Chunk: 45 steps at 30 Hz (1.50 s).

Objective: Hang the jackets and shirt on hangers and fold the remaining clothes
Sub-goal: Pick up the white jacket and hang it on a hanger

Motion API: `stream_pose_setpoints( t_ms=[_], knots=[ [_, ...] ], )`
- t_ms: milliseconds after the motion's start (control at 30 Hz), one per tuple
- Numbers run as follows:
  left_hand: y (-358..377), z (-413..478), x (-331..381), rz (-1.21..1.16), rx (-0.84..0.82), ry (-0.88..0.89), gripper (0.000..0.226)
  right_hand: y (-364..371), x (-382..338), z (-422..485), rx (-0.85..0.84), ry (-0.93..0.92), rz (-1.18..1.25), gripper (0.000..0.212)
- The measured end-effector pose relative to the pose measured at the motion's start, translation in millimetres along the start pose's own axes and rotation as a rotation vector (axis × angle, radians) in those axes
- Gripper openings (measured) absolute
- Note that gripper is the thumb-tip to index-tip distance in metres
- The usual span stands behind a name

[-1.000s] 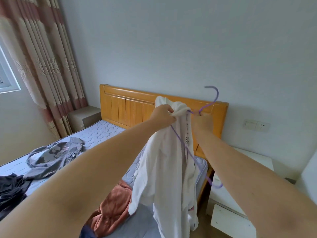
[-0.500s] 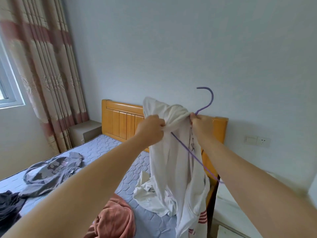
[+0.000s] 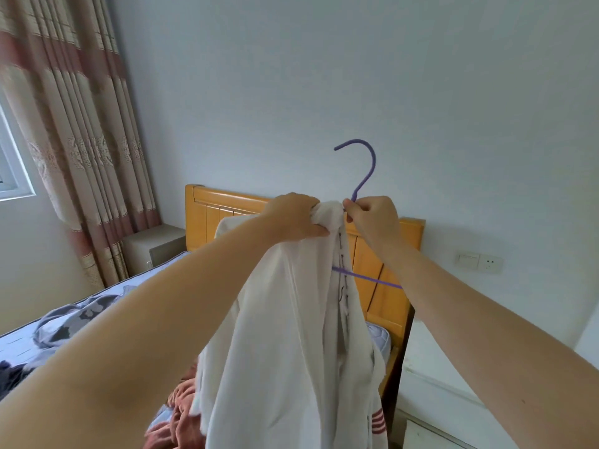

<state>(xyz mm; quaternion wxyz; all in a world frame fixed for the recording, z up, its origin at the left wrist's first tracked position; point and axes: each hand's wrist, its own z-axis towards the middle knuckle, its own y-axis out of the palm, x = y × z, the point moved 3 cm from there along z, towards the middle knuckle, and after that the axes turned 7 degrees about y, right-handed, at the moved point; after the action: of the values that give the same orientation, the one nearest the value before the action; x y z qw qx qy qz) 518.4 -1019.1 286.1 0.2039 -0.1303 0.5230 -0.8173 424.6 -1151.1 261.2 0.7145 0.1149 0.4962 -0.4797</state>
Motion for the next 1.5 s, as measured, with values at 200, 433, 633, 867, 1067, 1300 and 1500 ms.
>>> stream_pose_setpoints(
  t_ms=[200,433,633,867,1067,1300,1500],
  knots=[
    [10.8,-3.6,-12.5,-0.226,0.092,-0.150,0.028,8.4,8.8,1.3,0.161,-0.160,-0.187,0.021],
    [10.1,-14.8,-33.6,-0.423,0.235,-0.241,0.022,52.1,91.6,-64.2,-0.093,-0.133,-0.314,0.024],
    [11.5,-18.6,-28.7,-0.537,0.287,-0.212,0.018,89.6,86.2,-49.4,-0.272,0.275,0.068,0.025],
    [26.0,-41.1,-57.0,-0.715,0.429,-0.335,0.013,87.4,119.9,-43.8,-0.261,0.214,-0.334,0.025],
    [36.2,-60.9,-92.5,-0.664,0.478,-0.448,0.009,61.8,168.2,-37.0,-0.148,0.306,-0.526,0.010],
    [60.9,-85.1,-132.2,-0.421,0.272,-0.385,0.019,21.1,145.5,-2.5,-0.129,0.355,-0.509,0.018],
    [81.9,-92.5,-133.8,-0.262,0.170,-0.376,0.023,4.6,131.4,15.1,-0.202,0.328,-0.590,0.021]
  ],
)
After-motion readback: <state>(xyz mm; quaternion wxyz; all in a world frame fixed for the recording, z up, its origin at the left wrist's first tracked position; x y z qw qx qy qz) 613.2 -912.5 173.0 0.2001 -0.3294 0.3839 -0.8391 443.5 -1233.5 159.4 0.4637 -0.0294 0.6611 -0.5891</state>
